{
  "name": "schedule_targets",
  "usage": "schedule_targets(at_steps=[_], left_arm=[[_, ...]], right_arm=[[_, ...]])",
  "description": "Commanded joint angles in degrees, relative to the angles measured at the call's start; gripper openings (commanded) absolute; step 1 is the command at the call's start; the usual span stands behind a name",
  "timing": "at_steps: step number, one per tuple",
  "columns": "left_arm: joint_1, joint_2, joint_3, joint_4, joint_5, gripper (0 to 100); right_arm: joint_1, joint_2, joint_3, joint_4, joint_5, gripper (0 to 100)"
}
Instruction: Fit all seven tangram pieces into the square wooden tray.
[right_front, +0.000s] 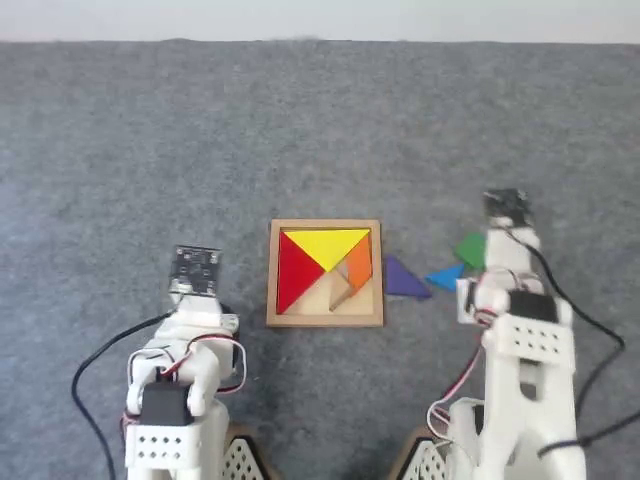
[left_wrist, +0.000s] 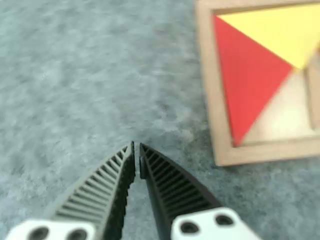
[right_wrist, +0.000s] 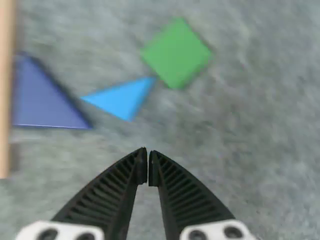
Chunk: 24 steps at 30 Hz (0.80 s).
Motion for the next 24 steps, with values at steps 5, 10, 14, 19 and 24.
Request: schedule_targets(at_steps=[5,10,14,19,24], left_arm=[[-8.0,-0.7,-8.3,-5.2,-18.3,1],[-8.4,1.5,-18.9,-4.9,-21.9,2],[-2.1,17.1,-27.0,-3.1,-22.9,2],[9.0,51.3,-51.6,5.2,-17.8,6],[25.6,77.1,-72.3,13.5,-12.0,26]], right_arm=[[5.6,-2.2,5.6,-9.4,0.8,0.6],[2.9,-0.1,5.5,-8.4,0.9,0.6],[0.9,1.5,5.5,-8.3,0.9,0.6],[0.9,2.8,5.6,-8.7,0.9,0.6],[0.9,2.9,5.6,-8.7,0.9,0.6]])
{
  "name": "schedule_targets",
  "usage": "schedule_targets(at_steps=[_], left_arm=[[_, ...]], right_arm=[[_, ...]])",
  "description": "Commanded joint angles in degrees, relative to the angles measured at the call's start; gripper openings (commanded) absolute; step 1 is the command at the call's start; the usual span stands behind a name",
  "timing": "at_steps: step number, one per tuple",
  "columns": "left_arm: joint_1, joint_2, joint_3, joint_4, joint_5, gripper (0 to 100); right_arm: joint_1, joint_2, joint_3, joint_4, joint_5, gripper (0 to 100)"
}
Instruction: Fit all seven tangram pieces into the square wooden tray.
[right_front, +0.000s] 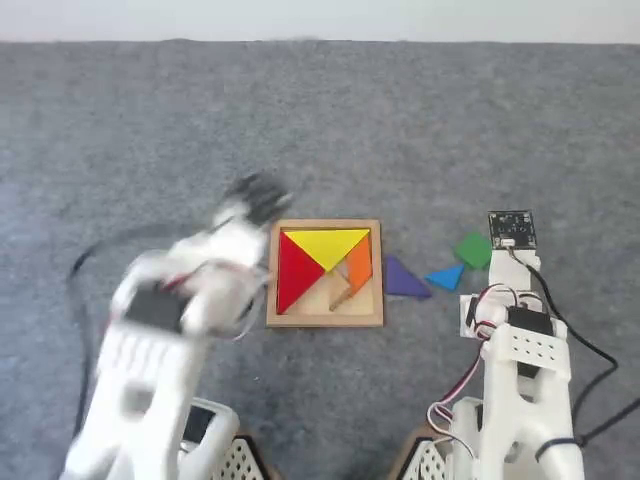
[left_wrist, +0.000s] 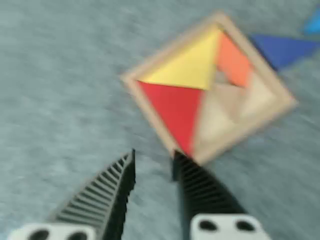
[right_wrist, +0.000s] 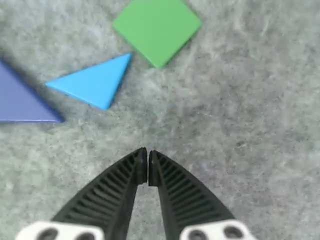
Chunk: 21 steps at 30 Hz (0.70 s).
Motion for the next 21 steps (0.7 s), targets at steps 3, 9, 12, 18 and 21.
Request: schedule_targets(at_steps=[3,9,12,18,21], left_arm=[[14.5,23.5,-17.1,0.1,6.5,23],[15.5,34.5,-15.3,-10.2,10.8,19],[15.9,37.6,-12.3,-16.8,13.1,19],[16.4,42.5,-6.2,-26.7,17.5,19],[16.3,43.6,-3.1,-30.4,18.2,19]], right_arm=[[-0.7,0.2,-0.5,-0.7,0.4,0.6],[-0.7,0.2,-0.5,-0.8,0.4,0.6],[-0.7,0.2,-0.5,-0.8,0.4,0.6],[-0.7,0.2,-0.4,-0.8,0.4,0.6],[-0.7,0.2,-0.4,-0.8,0.4,0.6]])
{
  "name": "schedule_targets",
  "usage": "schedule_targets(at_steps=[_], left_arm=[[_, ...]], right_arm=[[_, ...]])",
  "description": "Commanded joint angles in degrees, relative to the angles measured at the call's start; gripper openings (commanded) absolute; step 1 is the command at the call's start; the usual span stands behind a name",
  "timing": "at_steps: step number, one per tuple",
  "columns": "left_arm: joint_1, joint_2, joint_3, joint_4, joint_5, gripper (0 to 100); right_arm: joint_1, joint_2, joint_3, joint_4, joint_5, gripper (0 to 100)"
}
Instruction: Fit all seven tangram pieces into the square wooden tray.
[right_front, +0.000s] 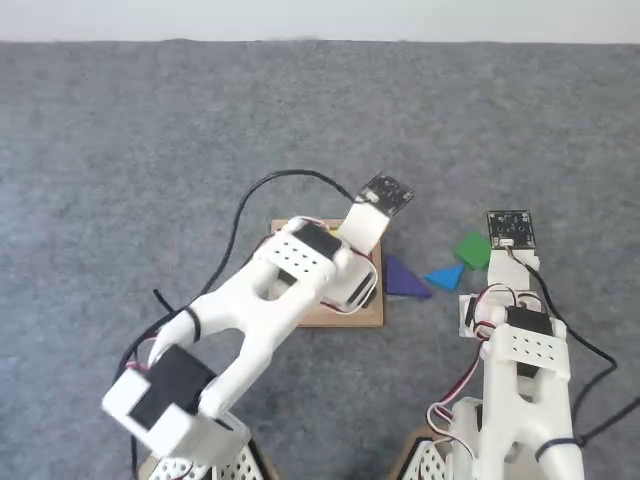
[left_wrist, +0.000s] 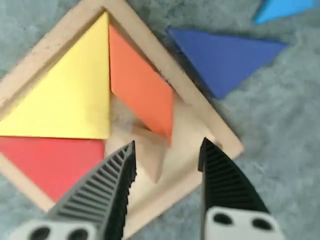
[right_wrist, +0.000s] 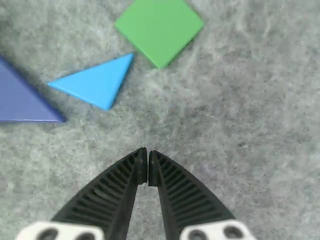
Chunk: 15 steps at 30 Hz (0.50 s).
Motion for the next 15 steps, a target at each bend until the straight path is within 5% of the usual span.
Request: schedule_targets(at_steps=[1,15], left_arm=[[0.1,-0.2,1.9,-4.8,1.4,19],[-5.2,-0.4,3.6,-6.7,-4.0,19]], right_arm=[[-0.4,0.2,-0.4,-0.8,0.4,0.6],[-1.3,0.2,-0.4,-0.8,0.5,0.6]])
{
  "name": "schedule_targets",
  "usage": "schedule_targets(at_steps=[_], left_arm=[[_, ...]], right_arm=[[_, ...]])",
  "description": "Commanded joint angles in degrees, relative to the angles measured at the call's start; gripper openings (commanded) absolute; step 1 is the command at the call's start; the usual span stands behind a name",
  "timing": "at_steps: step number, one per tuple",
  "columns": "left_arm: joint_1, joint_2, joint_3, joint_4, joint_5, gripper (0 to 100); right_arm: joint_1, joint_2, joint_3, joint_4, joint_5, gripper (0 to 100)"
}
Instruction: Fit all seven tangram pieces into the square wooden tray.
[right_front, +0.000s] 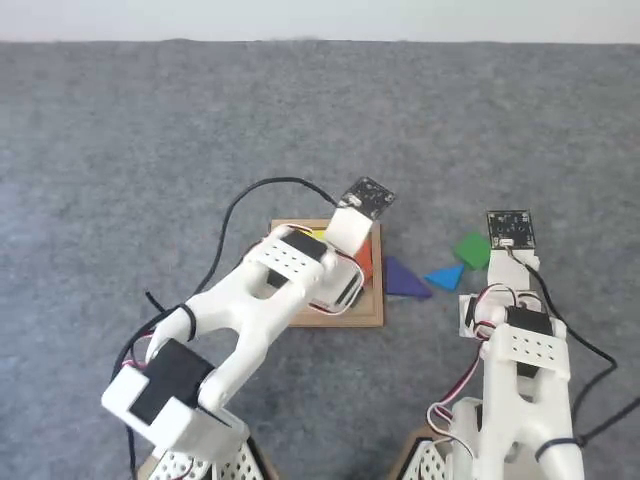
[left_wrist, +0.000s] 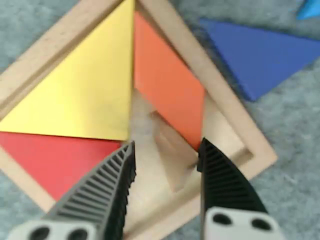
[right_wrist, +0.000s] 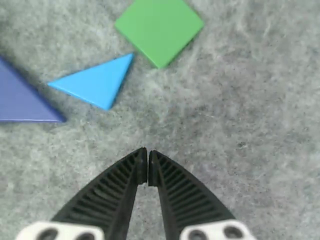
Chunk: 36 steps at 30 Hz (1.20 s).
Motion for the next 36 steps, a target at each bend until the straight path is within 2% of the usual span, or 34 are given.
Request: schedule_targets(at_steps=[1,5,12,18,22,29,36], left_arm=[[-1.4,-0.8,-0.7,-1.1,-2.2,19],[-3.4,-0.8,-2.3,-0.4,-3.4,19],[-8.7,-6.7,-8.1,5.3,-6.8,19],[-11.1,-8.6,-6.8,6.2,-8.6,19],[-9.8,-11.0,-3.8,6.2,-9.1,19],[-2.1,-20.3,1.2,7.7,-8.8,19],[-4.8,-13.4,3.2,2.8,-9.1,19]], right_arm=[[-1.5,0.2,-0.4,-0.8,0.5,0.6],[-2.0,0.2,-0.4,-0.8,0.4,0.6],[-2.0,0.2,-0.4,-0.8,0.4,0.6],[-2.0,0.2,-0.4,-0.8,0.4,0.6],[-2.0,0.2,-0.4,-0.8,0.4,0.6],[-2.0,0.2,-0.4,-0.8,0.4,0.6],[-2.0,0.2,-0.4,-0.8,0.4,0.6]])
